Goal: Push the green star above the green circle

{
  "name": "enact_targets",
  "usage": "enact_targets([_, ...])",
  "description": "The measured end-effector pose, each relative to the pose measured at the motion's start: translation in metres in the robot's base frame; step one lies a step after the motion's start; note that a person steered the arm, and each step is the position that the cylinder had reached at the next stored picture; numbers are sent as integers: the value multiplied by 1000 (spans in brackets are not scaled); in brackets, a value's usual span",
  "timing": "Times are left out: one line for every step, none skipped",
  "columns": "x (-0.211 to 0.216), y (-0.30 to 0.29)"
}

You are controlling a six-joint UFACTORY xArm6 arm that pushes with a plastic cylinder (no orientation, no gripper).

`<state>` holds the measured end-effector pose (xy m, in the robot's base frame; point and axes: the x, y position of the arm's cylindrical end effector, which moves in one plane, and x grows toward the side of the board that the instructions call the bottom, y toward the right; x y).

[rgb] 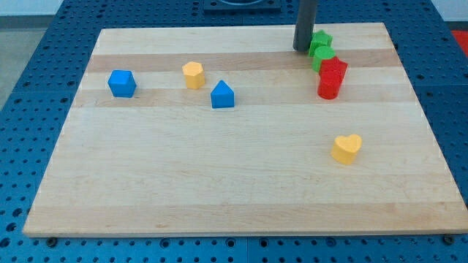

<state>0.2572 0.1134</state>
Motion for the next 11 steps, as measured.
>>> enact_targets([-10, -8])
enact_targets([-20, -7])
enact_targets([-35, 6])
enact_targets([-43, 15])
enact_targets([-34, 18])
enact_targets([-26, 18])
enact_targets([-26, 18])
enact_targets([-23, 18])
enact_targets([-19, 19])
enact_targets([-15, 19])
enact_targets([-15, 16])
